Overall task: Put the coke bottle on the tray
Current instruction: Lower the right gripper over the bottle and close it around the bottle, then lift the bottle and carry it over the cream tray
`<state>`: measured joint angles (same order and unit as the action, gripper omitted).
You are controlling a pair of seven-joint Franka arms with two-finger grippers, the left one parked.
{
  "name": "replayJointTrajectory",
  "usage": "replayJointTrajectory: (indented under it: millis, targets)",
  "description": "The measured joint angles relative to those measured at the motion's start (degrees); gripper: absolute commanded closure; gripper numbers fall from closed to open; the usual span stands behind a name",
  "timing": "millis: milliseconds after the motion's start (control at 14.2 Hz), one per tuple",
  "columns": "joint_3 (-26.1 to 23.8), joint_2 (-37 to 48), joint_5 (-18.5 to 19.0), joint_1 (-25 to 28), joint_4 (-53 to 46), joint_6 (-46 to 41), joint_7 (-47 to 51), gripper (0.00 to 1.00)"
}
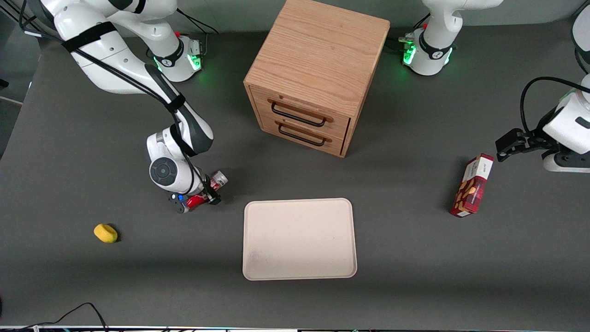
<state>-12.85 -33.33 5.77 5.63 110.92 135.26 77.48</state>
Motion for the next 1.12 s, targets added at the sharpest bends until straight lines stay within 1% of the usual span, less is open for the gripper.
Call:
replayJointTrajectory:
  millis: [70,140,351,491,561,702,772,982,1123]
  targets:
    - [0.0,0.0,0.0,0.0,0.0,0.0,0.0,0.90]
    - [0.0,0.1,0.0,0.0,0.0,0.0,0.0,0.96]
    - [0.0,0.1,1.7,0.0,-0.1,0.3,0.0,0.96]
    - [-0.1,0.3,4.4,0.0,-0.8,0.4,0.0,0.96]
    - [-0.4,0.3,5.2,0.0,-1.9,-0.5,0.0,0.96]
    - [-1.8,0.6,5.9,0.2,-6.5,-5.0,-1.0,0.96]
    - [-2.7,0.9,6.0,0.2,-9.4,-7.7,-3.1,0.96]
    - [-5.4,1.9,6.4,0.5,-18.3,-14.2,-13.6,0.96]
    - [-7.0,1.9,8.8,0.9,-22.9,-16.1,-22.1,0.96]
